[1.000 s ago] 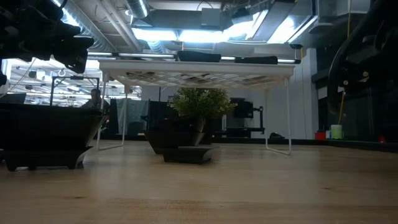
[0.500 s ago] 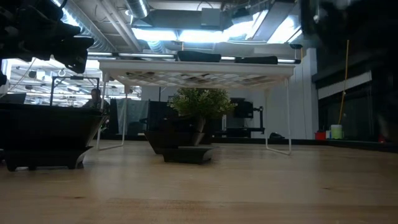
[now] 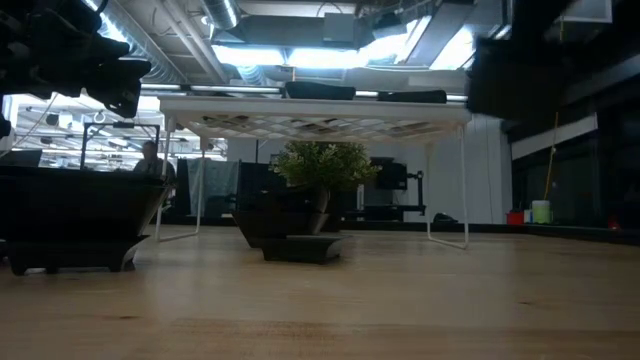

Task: Pick & Place Mini shaped plates
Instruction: Stack the black square plate on top of the black square plate on the shelf

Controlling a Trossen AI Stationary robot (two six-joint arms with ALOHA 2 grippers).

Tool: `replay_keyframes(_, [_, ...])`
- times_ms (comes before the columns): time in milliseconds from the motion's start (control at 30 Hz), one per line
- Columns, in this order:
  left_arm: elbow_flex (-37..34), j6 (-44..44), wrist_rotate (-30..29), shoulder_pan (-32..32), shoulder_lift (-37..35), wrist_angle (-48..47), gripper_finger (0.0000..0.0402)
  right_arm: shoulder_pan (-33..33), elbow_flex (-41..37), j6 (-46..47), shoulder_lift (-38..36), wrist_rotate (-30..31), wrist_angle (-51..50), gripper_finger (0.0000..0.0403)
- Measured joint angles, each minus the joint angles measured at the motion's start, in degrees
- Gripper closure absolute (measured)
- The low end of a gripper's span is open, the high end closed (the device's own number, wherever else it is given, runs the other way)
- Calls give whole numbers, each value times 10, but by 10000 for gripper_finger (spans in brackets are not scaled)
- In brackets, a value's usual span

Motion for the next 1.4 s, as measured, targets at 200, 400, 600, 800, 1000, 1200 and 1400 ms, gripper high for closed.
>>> replay_keyframes(200, [0, 0, 0, 0, 0, 0, 258, -9, 28, -81, 0, 33, 18, 394])
replay_keyframes(400, [0, 0, 0, 0, 0, 0, 258, -28, 29, -166, 0, 33, 57, 394])
replay_keyframes(600, [0, 0, 0, 0, 0, 0, 258, -34, 29, -298, 0, 33, 120, 394])
replay_keyframes(800, [0, 0, 0, 0, 0, 0, 258, -37, 29, -426, 0, 33, 197, 394])
replay_keyframes(1000, [0, 0, 0, 0, 0, 0, 258, -42, 29, -535, 0, 32, 256, 394])
replay_keyframes(1200, [0, 0, 0, 0, 0, 0, 258, -60, 29, -617, 0, 26, 292, 394])
replay_keyframes(1400, [0, 0, 0, 0, 0, 0, 258, -79, 29, -715, 0, 26, 333, 394])
